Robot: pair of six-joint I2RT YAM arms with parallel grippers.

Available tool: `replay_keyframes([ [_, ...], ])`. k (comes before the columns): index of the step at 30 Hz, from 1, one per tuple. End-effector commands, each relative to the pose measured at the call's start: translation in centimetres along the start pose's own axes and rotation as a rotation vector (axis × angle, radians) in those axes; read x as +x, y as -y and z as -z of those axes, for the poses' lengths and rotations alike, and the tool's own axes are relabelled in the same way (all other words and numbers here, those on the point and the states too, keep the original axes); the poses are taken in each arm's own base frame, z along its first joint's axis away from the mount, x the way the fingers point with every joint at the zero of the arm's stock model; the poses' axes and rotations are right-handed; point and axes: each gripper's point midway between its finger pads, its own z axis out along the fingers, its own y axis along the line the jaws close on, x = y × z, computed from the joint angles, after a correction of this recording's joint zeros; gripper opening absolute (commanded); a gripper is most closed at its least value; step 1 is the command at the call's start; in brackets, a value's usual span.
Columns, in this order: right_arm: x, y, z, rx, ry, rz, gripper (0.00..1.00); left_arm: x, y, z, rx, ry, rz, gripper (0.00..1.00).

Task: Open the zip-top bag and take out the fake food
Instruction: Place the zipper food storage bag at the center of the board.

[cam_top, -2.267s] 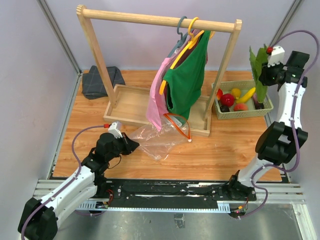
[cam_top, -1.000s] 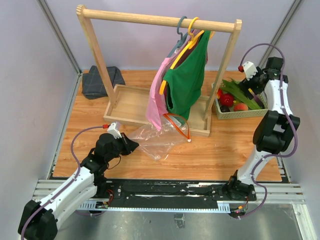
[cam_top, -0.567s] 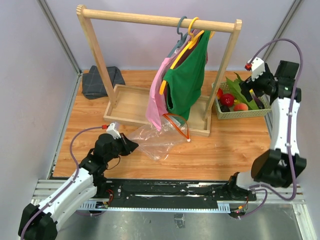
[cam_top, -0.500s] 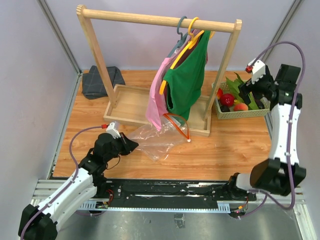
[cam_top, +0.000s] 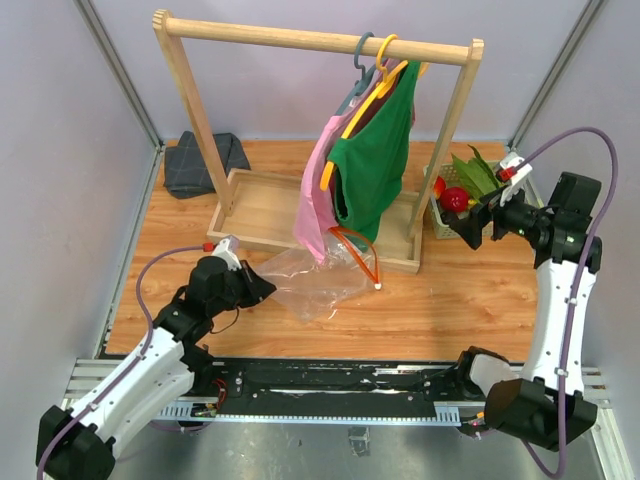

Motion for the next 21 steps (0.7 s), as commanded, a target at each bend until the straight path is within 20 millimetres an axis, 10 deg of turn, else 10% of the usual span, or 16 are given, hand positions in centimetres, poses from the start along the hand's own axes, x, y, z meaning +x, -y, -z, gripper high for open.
replay_keyframes([
  [1,0.2,-4.1,0.5,-0.153,0.050,-0.051,0.98,-1.0,0.3,0.9,-0.047,0.002,0.022,0.00],
  [21,0.8,-5.4,0.6,-0.220,0.051,-0.034,0.98,-4.2,-2.7,3.7,-0.336,0.116,0.102,0.15],
])
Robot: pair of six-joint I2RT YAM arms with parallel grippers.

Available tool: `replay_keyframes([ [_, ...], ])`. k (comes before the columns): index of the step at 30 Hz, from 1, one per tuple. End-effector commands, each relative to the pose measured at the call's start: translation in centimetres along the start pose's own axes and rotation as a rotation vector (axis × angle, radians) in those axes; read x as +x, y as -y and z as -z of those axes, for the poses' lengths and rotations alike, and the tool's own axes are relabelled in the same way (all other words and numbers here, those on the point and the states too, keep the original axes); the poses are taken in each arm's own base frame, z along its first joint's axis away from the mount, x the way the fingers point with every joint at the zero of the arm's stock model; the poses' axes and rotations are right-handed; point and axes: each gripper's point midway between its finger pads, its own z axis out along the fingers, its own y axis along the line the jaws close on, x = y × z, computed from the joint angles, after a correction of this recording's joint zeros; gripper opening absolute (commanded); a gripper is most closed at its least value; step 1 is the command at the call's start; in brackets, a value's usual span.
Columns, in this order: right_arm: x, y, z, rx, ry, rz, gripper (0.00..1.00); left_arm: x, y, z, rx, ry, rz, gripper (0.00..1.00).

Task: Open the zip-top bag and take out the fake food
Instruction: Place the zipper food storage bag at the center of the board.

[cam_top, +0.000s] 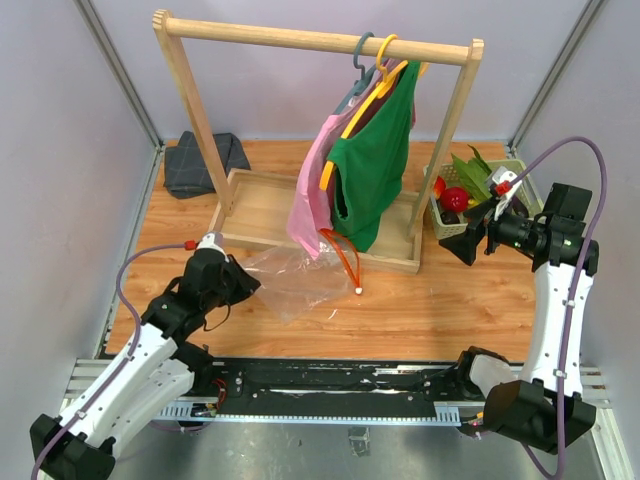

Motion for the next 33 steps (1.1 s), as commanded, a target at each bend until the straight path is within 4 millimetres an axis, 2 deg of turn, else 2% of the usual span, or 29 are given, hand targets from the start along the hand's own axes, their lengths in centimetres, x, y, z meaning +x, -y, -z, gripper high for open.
replay_keyframes([
  [1,-0.4,-0.4,0.3,-0.016,0.012,0.010,0.98,-2.6,-1.2,1.3,-0.112,0.109,0.052,0.26],
  [2,-0.4,-0.5,0.3,-0.017,0.012,0.014,0.98,-3.1,-1.4,1.5,-0.131,0.127,0.059,0.34],
  [6,-0.6,-0.7,0.5,-0.020,0.006,0.029,0.98,-5.3,-1.4,3.1,-0.160,0.222,0.082,0.56],
  [9,-0.8,-0.8,0.7,-0.023,0.004,0.043,0.98,-6.8,-0.7,4.4,-0.127,0.292,0.084,0.70],
  [12,-1.0,-1.1,0.9,-0.025,0.000,0.052,0.98,-8.3,0.9,5.7,-0.036,0.362,0.065,0.78],
  [19,-2.0,-1.1,1.3,-0.022,-0.002,0.069,0.98,-11.2,6.5,9.8,0.277,0.521,-0.034,0.90],
  [25,-3.3,-0.9,1.7,-0.008,-0.014,0.076,0.99,-12.8,10.6,12.7,0.449,0.587,-0.165,0.96],
  [33,-7.9,0.2,2.8,0.074,0.000,0.162,0.99,-14.9,15.3,14.7,0.550,0.591,-0.305,0.97],
])
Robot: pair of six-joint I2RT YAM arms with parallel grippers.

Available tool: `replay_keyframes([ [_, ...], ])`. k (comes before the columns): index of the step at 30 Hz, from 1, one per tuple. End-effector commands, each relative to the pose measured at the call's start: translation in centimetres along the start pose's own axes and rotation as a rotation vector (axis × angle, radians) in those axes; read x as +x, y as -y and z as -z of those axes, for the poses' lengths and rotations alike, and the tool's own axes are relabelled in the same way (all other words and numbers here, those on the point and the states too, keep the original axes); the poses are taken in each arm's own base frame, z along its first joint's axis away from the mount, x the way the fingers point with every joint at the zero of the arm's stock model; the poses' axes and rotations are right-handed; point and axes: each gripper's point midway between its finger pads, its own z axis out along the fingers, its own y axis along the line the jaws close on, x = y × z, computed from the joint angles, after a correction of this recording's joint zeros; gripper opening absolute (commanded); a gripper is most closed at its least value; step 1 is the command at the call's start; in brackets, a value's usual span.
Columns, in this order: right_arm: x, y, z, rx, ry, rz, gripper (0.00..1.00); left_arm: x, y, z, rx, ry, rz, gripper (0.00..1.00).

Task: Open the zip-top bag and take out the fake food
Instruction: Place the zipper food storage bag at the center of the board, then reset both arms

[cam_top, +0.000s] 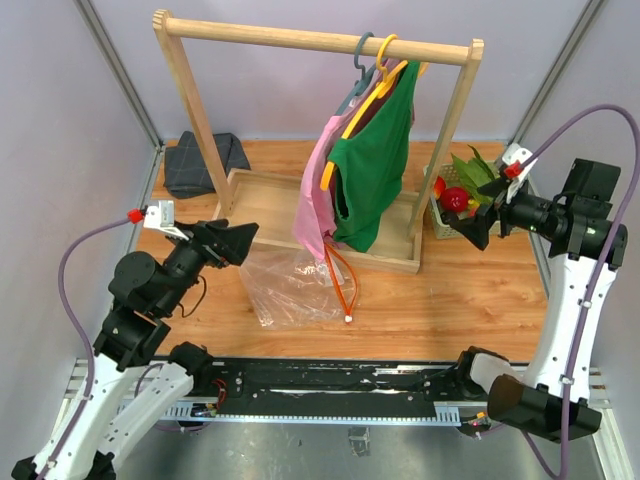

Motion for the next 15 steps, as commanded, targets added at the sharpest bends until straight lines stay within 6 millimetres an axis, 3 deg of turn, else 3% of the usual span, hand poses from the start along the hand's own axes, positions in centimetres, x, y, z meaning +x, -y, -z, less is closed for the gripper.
replay_keyframes([
  [1,-3.1,1.1,0.9,0.063,0.015,0.027,0.98,-2.8,3.5,-0.9,0.136,0.031,-0.089,0.97],
  [4,-4.7,2.4,1.4,0.118,0.024,0.013,0.98,-3.7,5.0,-1.4,0.182,0.019,-0.109,0.97],
  [10,-6.9,7.2,3.6,0.371,0.019,-0.109,0.98,-6.5,8.0,-0.9,0.275,0.053,-0.160,0.97],
  [15,-9.4,7.8,4.5,0.397,0.079,-0.128,0.98,-8.5,10.2,-0.4,0.343,0.078,-0.190,0.99],
])
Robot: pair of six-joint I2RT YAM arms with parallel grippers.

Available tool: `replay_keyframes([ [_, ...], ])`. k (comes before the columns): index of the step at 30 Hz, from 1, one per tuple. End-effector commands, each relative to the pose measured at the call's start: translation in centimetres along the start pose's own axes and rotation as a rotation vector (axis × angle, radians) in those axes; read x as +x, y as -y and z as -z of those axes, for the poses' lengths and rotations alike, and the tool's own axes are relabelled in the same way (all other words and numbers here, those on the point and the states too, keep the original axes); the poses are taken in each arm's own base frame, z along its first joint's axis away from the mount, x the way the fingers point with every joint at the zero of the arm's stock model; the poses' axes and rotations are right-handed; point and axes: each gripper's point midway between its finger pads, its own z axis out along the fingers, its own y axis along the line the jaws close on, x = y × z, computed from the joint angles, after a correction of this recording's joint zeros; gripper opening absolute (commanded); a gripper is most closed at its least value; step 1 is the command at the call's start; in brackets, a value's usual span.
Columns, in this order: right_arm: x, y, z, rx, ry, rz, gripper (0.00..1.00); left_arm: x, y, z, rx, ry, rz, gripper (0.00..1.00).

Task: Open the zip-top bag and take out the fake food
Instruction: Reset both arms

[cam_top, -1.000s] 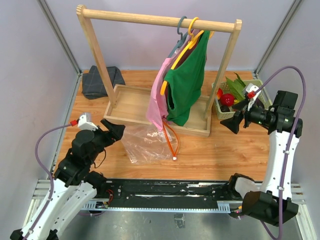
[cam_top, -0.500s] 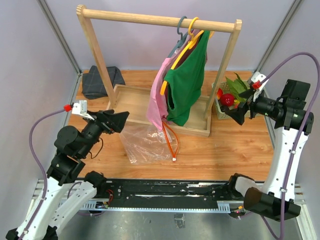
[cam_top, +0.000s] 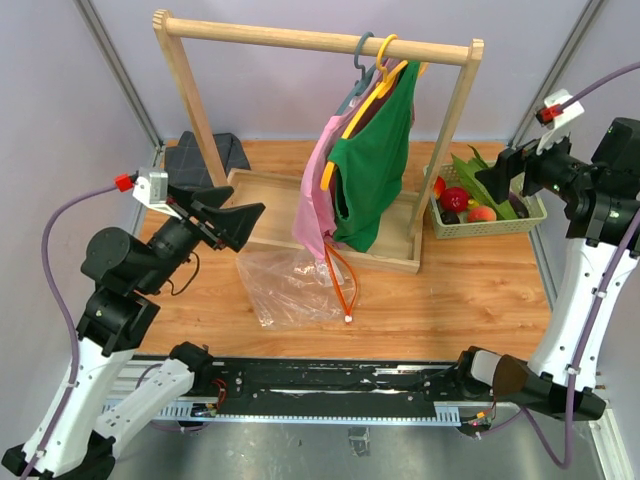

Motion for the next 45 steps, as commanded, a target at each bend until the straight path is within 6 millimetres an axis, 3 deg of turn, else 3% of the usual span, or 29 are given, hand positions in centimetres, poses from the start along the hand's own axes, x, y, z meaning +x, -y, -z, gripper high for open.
replay_keyframes([
  [1,-3.3,0.8,1.2,0.063,0.069,-0.047,0.98,-3.2,3.2,0.2,0.131,0.056,-0.054,0.99],
  [5,-5.6,0.5,1.8,0.039,0.118,-0.060,0.98,-5.1,5.9,0.2,0.244,0.079,-0.048,0.99],
  [9,-7.3,1.0,2.8,0.108,0.145,-0.136,0.98,-5.9,4.9,-0.2,0.177,0.077,-0.086,0.99],
  [16,-7.7,2.2,3.9,0.218,0.147,-0.214,0.98,-6.2,4.3,-0.8,0.142,0.078,-0.108,0.99],
  [22,-8.5,0.3,4.1,0.130,0.164,-0.213,0.98,-6.5,4.1,-1.8,0.128,0.063,-0.116,0.99],
  [45,-8.8,0.2,4.2,0.122,0.165,-0.185,0.98,-7.0,3.3,-3.2,0.085,0.057,-0.141,0.99],
])
